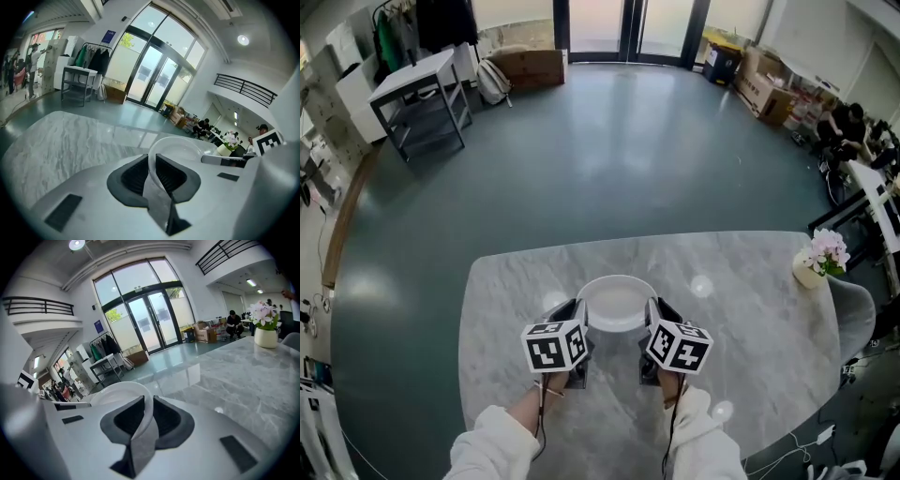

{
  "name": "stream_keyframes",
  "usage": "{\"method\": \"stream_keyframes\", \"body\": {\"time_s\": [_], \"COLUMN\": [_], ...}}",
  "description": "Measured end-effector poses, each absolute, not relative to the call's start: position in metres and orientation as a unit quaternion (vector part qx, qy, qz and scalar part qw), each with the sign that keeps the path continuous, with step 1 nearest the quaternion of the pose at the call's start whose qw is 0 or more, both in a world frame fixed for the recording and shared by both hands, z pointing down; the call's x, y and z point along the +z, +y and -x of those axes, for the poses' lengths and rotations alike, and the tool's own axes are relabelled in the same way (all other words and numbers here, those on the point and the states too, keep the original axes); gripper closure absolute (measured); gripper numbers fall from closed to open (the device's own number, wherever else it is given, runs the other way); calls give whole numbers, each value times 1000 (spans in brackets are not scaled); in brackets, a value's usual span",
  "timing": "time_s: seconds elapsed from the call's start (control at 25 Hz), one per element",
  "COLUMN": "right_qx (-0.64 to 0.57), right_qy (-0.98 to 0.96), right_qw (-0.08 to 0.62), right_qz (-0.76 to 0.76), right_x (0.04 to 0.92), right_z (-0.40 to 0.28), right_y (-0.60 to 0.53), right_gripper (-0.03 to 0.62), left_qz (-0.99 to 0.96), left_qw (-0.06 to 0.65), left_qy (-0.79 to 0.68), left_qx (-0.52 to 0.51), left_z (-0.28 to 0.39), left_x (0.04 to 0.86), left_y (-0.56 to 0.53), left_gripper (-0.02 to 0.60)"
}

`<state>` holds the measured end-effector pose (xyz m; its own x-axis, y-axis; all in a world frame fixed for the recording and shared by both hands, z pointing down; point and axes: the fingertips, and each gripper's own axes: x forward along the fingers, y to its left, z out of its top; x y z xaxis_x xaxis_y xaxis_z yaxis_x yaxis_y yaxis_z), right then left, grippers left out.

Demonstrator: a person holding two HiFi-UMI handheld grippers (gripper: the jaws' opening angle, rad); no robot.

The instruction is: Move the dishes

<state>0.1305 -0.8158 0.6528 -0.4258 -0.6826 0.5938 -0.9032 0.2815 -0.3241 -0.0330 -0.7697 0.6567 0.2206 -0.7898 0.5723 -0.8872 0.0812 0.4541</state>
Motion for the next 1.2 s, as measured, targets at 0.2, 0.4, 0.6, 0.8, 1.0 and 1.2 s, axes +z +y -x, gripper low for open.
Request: {"method": "stream_keyframes", "body": {"time_s": [0.2, 0.4, 0.6, 0.8, 1.0, 1.2], "right_qx": [327, 328, 324, 333, 336, 339], "right_qy": [-778, -774, -774, -770, -765, -762], "right_qw": [186, 212, 224, 224, 230, 235], "right_qz": [-504, -499, -496, -495, -500, -499], "right_x": [666, 674, 679, 686, 689, 695], "right_z": [-129, -123, -118, -117, -119, -118], "right_y": [-831, -846, -854, -855, -857, -859], "right_gripper": [484, 484, 484, 484, 482, 482], "left_qz": [-666, -663, -660, -662, -665, -668], "left_qw": [398, 398, 397, 391, 389, 383], "left_qy": [-626, -627, -624, -622, -618, -618], "left_qx": [79, 100, 132, 149, 155, 159], "left_z": [34, 37, 39, 41, 39, 39], "left_x": [670, 683, 693, 695, 697, 698], "left_y": [-783, -792, -800, -804, -807, -809], "left_gripper": [541, 540, 537, 535, 535, 531]}}
